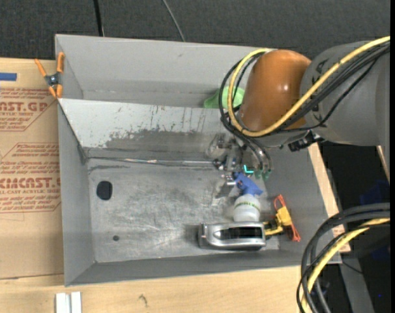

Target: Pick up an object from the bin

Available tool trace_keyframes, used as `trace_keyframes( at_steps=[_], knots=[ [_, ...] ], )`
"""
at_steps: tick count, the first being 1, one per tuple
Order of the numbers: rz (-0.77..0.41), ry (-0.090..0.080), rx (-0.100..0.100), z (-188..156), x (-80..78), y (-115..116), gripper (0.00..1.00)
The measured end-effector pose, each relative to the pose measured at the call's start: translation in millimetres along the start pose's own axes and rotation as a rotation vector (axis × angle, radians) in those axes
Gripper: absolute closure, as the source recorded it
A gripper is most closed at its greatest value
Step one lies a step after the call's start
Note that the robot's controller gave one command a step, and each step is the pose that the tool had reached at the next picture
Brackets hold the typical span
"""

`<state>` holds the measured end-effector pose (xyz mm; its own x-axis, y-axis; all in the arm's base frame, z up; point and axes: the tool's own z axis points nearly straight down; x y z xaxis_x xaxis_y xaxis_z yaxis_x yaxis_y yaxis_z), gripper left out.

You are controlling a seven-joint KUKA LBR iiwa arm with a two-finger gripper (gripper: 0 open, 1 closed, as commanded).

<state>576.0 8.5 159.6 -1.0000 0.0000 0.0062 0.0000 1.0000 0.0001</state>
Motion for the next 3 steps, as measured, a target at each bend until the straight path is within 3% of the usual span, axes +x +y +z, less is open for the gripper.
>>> trace_keyframes(
  at_steps=[1,2,3],
  knots=[
    [0.000,-0.008,0.000,-4.6,-1.7,0.1,0.00],
    [-0.022,-0.015,0.000,44.6,33.1,-27.9,0.00],
    [-0.031,-0.012,0.001,56.7,37.5,-31.9,0.00]
  ],
)
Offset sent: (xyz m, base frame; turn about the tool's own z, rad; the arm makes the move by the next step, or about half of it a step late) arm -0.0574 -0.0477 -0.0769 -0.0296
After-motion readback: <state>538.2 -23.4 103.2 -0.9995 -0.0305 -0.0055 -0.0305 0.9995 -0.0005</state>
